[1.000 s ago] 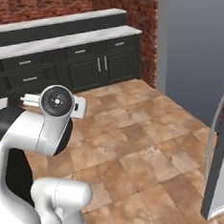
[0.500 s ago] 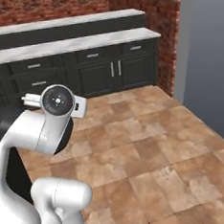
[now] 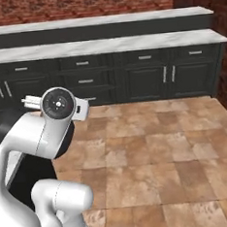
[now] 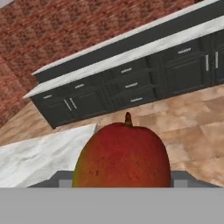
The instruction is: Retrieve the mango and peach from the fridge and place them into the bowl on the dining table.
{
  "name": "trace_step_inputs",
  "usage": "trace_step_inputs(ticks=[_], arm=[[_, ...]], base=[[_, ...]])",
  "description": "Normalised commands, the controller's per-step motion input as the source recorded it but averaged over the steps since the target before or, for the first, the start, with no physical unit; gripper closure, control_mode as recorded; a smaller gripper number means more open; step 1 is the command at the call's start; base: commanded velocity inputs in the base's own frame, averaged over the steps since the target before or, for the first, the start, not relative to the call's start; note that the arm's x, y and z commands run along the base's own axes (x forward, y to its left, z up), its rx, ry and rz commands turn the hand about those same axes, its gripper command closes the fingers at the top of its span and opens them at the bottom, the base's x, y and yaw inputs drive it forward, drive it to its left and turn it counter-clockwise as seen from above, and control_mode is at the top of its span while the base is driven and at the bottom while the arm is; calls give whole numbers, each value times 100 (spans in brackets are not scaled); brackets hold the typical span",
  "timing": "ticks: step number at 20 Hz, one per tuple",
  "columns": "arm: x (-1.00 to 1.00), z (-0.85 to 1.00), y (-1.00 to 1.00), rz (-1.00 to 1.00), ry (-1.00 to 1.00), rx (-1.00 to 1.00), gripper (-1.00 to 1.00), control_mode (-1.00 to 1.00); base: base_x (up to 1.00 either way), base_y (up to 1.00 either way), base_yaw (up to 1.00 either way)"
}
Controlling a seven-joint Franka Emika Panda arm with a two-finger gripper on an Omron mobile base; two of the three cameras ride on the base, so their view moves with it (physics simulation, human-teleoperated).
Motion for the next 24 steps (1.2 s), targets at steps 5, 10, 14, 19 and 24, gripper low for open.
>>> trace_step_inputs(ticks=[5,10,14,19,24], arm=[[0,0,0,0,0,0,100,100],[0,0,0,0,0,0,100,100],[0,0,0,0,0,0,100,100],[0,0,0,0,0,0,100,100],[0,0,0,0,0,0,100,100]], base=[[100,-38,45],[100,-57,33],[100,-60,33],[99,-31,43],[81,-14,55]])
